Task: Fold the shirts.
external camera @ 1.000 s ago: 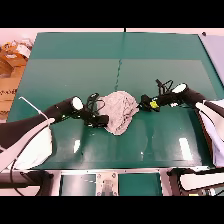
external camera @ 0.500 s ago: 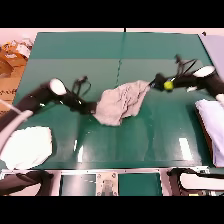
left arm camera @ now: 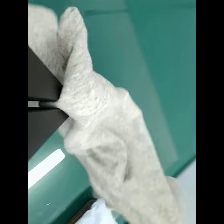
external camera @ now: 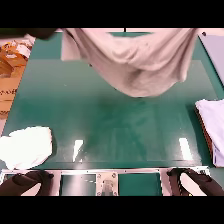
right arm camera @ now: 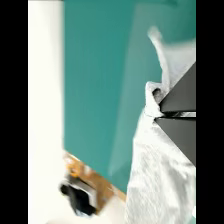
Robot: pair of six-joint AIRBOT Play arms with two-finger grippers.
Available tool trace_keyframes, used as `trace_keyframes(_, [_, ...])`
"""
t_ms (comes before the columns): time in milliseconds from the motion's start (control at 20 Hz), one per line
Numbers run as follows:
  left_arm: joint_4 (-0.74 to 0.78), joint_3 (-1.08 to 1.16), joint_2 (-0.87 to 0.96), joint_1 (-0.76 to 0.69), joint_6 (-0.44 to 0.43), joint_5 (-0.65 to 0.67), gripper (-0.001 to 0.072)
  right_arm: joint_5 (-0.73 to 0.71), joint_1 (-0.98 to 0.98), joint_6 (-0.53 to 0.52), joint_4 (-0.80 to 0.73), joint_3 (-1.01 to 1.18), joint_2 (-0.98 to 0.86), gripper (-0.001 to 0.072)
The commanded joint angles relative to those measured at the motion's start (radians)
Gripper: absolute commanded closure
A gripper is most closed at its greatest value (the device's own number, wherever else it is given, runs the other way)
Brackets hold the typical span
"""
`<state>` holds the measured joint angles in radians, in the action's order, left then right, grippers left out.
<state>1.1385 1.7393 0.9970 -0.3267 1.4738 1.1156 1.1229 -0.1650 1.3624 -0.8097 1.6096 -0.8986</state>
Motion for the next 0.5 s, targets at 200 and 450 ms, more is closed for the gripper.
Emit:
trace_keyframes(200, [0.244, 0.15, -0.011, 0.002, 0.019, 0.185, 0.0683, -0.097, 0.0, 0.079, -0.136, 0.103, 0.029, 0.0703])
trace_keyframes(450, [0.298, -0.104, 0.026, 0.002, 0.034, 0.179, 0.0683, -0.068, 0.002, 0.103, -0.098, 0.102, -0.238, 0.0703])
